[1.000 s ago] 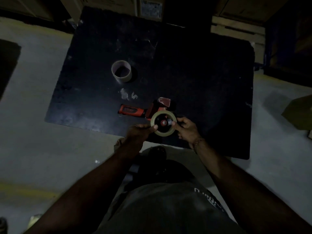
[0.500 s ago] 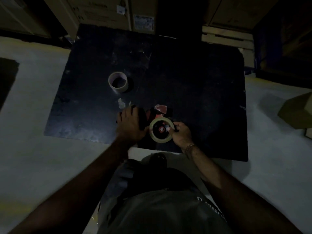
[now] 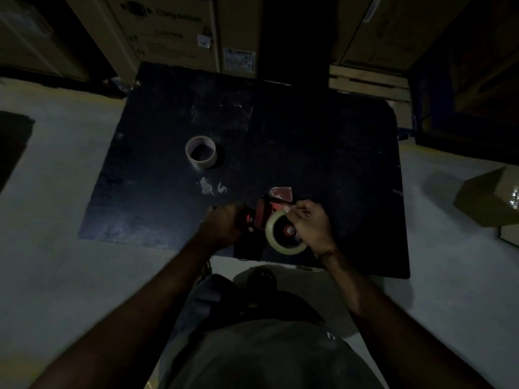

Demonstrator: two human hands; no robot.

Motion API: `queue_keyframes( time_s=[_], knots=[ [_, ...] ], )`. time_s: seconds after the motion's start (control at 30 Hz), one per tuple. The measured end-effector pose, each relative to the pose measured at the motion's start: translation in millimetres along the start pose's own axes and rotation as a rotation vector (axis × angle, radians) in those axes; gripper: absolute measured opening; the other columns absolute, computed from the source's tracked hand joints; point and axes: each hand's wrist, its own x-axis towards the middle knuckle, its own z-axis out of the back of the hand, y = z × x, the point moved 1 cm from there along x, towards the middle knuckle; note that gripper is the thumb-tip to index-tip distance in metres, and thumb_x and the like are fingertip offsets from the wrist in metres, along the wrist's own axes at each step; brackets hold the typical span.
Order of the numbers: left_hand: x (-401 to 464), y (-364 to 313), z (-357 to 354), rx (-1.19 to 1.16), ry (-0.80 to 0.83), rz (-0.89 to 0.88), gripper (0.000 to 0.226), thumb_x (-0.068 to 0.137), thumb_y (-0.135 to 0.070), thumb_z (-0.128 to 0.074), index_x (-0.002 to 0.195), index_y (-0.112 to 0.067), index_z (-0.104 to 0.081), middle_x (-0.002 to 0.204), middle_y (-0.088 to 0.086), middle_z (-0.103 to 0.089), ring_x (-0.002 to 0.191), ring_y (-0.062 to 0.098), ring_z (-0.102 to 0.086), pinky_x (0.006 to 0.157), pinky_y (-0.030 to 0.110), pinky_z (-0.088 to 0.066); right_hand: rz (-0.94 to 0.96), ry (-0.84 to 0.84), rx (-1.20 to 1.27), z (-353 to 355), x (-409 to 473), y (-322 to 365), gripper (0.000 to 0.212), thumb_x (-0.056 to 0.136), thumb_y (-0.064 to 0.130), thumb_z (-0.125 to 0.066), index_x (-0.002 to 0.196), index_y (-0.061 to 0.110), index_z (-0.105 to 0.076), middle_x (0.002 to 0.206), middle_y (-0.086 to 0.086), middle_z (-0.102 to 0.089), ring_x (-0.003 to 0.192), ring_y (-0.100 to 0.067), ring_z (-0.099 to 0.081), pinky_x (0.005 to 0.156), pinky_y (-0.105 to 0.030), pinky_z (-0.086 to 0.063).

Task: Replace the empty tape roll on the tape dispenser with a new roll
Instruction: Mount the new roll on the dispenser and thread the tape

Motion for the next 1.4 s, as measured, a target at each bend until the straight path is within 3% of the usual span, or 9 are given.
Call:
queue_keyframes(
  time_s=[0.1,0.17,0.3,0.47,0.63,0.77,1.1,1.27,1.4],
  knots=[
    [-6.0,-15.2,15.9,-0.033,0.029,0.021,0.061,0.079,-0.061,-0.042,0.106,-0.013,-0.069,0.103,0.009,-0.076,0.096,0.03,-0.072,0.083,0.043,-0.057,0.124,-0.012,-0.087,13.5,-6.1,12.2,0.029,0.083,0.043,-0.082,0.107,0.027,-0.074,0.115,-0.004,-0.066,0.097,-0.018,-0.07,0.08,-0.025,-0.057],
    [-10.2,-27.3,30.5,-0.051,0.055,0.058,0.052,0.078,-0.061,-0.051,0.112,-0.023,-0.065,0.111,0.003,-0.075,0.104,0.028,-0.071,0.091,0.047,-0.055,0.183,-0.045,-0.085,18.8,-13.1,19.6,0.031,0.087,0.034,-0.082,0.115,0.024,-0.073,0.118,-0.002,-0.062,0.101,-0.016,-0.066,0.078,-0.016,-0.05],
    [-16.9,-31.8,39.5,-0.091,-0.001,0.095,0.041,0.075,-0.058,-0.058,0.104,-0.029,-0.062,0.108,-0.001,-0.074,0.106,0.029,-0.07,0.096,0.051,-0.053,0.107,-0.144,0.173,20.7,-23.2,31.3,0.047,0.083,0.033,-0.088,0.118,0.022,-0.059,0.11,0.0,-0.071,0.094,-0.012,-0.072,0.074,-0.023,-0.058],
    [-22.2,-30.4,38.6,-0.174,-0.157,0.053,0.028,0.09,-0.038,-0.075,0.114,-0.027,-0.068,0.111,0.0,-0.076,0.108,0.025,-0.07,0.083,0.035,-0.048,0.156,-0.164,0.4,29.8,-20.2,43.5,0.011,0.095,0.014,-0.075,0.096,0.023,-0.069,0.099,-0.001,-0.076,0.089,-0.011,-0.072,0.08,-0.027,-0.057],
    [-30.4,-34.4,44.2,-0.204,-0.234,0.0,0.026,0.092,-0.032,-0.077,0.115,-0.023,-0.073,0.106,0.001,-0.076,0.102,0.022,-0.07,0.075,0.029,-0.043,0.186,-0.052,0.457,44.6,-19.2,54.4,0.01,0.094,0.008,-0.076,0.102,0.014,-0.077,0.1,-0.001,-0.079,0.091,-0.007,-0.074,0.082,-0.02,-0.058],
    [-39.9,-39.4,44.7,-0.195,-0.266,0.018,0.017,0.09,-0.039,-0.074,0.099,-0.024,-0.07,0.088,-0.006,-0.07,0.089,0.022,-0.07,0.077,0.04,-0.055,0.192,0.022,0.479,52.4,-18.5,63.1,0.016,0.091,0.004,-0.077,0.107,0.006,-0.077,0.101,-0.002,-0.08,0.09,-0.004,-0.076,0.078,-0.016,-0.058],
    [-58.8,-47.8,34.8,-0.147,-0.367,-0.01,0.028,0.089,-0.054,-0.056,0.102,-0.03,-0.063,0.094,-0.003,-0.071,0.089,0.025,-0.069,0.075,0.043,-0.056,0.17,0.066,0.403,59.7,-17.0,68.5,0.027,0.087,0.011,-0.084,0.113,0.006,-0.078,0.106,-0.011,-0.081,0.099,-0.02,-0.078,0.089,-0.032,-0.064],
    [-65.8,-62.5,21.3,-0.181,-0.421,0.034,0.036,0.089,-0.055,-0.055,0.107,-0.027,-0.068,0.094,0.003,-0.07,0.087,0.03,-0.07,0.074,0.045,-0.057,0.04,-0.329,0.433,39.8,-40.1,67.6,0.029,0.095,0.037,-0.076,0.108,0.012,-0.069,0.098,-0.002,-0.075,0.087,-0.011,-0.069,0.07,-0.021,-0.053],
    [-69.3,-69.8,13.5,-0.215,-0.427,0.037,0.035,0.09,-0.049,-0.057,0.107,-0.021,-0.07,0.092,0.006,-0.069,0.084,0.029,-0.069,0.071,0.043,-0.056,0.043,-0.378,0.522,31.5,-55.4,63.7,0.028,0.105,0.032,-0.061,0.123,0.015,-0.075,0.117,0.002,-0.075,0.11,-0.012,-0.069,0.083,-0.02,-0.054]
  ],
)
